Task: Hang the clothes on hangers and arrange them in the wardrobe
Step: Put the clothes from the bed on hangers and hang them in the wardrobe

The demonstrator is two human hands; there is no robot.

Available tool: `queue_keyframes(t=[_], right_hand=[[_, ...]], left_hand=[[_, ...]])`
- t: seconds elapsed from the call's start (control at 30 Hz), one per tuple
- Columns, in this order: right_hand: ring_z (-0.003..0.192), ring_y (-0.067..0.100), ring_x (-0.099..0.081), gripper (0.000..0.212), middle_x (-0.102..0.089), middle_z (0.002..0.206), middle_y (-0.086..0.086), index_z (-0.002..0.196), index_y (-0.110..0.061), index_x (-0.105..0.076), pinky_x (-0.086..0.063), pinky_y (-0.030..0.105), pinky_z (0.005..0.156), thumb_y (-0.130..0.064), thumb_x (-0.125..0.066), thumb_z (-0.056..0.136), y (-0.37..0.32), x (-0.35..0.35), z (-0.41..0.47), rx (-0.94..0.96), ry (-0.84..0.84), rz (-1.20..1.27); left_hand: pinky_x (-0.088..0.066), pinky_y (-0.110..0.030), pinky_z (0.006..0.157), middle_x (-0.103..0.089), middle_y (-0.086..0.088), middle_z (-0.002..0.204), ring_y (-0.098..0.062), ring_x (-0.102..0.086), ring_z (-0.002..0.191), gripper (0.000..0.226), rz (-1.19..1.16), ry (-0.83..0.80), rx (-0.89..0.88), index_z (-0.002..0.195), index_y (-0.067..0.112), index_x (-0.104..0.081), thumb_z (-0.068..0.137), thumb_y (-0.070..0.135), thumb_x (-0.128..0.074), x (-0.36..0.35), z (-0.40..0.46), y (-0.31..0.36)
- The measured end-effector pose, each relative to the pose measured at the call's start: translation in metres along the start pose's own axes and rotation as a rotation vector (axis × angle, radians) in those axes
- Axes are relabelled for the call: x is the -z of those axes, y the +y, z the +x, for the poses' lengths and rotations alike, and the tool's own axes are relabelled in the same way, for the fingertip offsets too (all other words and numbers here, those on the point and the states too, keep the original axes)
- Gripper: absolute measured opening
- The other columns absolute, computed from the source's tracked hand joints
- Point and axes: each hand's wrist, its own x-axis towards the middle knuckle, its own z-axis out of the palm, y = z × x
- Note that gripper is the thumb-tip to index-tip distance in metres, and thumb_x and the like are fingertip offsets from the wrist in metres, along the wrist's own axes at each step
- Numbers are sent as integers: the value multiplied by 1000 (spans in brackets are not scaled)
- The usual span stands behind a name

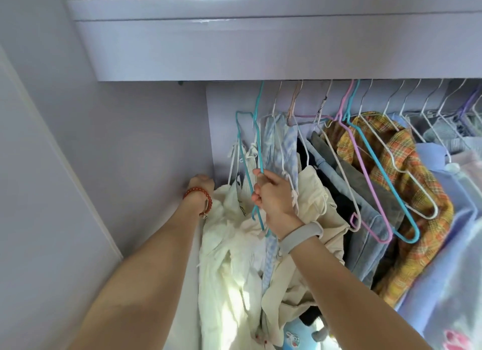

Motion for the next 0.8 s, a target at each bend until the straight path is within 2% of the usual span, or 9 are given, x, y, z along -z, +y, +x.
queue_keyframes(t=[0.1, 0.17, 0.27, 0.33, 0.4, 0.47, 0.57, 0.67, 0.8], right_hand=[[37, 6, -37, 17, -37, 53, 2, 102, -7, -59, -35, 19, 47, -8, -43, 96, -9, 7, -1, -70, -56, 37], [47, 10, -36, 20, -38, 56, 1, 108, -6, -60, -36, 21, 52, -10, -45, 95, -12, 11, -3, -92, -98, 23], [55, 7, -41, 27, -49, 65, -2, 118, -14, -60, -42, 15, 54, -20, -51, 93, -13, 18, -6, -19, -153, -207], [61, -3, -45, 31, -63, 91, -3, 121, -19, -59, -38, 2, 49, -26, -53, 92, -14, 21, -6, 48, -169, -376], [71, -5, -49, 34, -63, 115, -3, 124, -18, -57, -35, -2, 48, -28, -54, 91, -15, 21, -5, 88, -198, -457], [74, -7, -51, 36, -64, 103, -8, 125, -15, -56, -38, -1, 55, -26, -54, 91, -19, 18, -5, 78, -227, -474], [33, -6, -38, 33, -41, 60, -10, 124, -13, -56, -27, 5, 33, -21, -54, 92, -26, 16, -7, -5, -263, -413], [25, 0, -29, 31, -33, 55, -1, 122, -10, -56, -24, 11, 29, -17, -53, 92, -31, 15, -13, -56, -257, -363], [29, 0, -40, 28, -50, 60, 4, 120, -5, -53, -32, 11, 35, -8, -50, 93, -35, 14, -30, -64, -294, -350]], left_hand=[[-40, -23, 77, -57, -19, 123, -32, -53, 115, 29, 33, 11, 27, 117, -4, -56, 92, 1, -45, 2, -13, -5], [-42, -23, 75, -60, -18, 117, -31, -56, 110, 25, -91, 40, 15, 110, 0, -61, 90, 1, -45, 4, -28, 2], [-48, -32, 87, -64, -8, 103, -21, -60, 93, 17, -194, -33, 10, 101, 12, -60, 93, 7, -45, 8, -53, 5], [-50, -19, 69, -62, 1, 85, -12, -58, 75, 19, -240, -57, -31, 92, 12, -59, 94, 5, -41, 13, -73, 4], [-45, -11, 54, -59, 3, 75, -10, -55, 65, 27, -267, -91, -68, 81, 15, -57, 93, 0, -38, 19, -90, 5], [-44, -11, 53, -60, 1, 70, -9, -55, 60, 30, -275, -146, -102, 78, 17, -56, 93, 0, -38, 24, -103, 7], [-45, -14, 57, -62, 1, 68, -2, -57, 53, 25, -228, -261, -149, 78, 18, -58, 93, 5, -43, 33, -119, 13], [-43, -8, 52, -61, -1, 69, 5, -56, 49, 24, -209, -306, -176, 78, 18, -58, 94, 6, -44, 42, -132, 17], [-44, -6, 56, -64, 6, 74, 7, -60, 59, 16, -222, -397, -272, 81, 23, -56, 91, 12, -52, 49, -148, 25]])
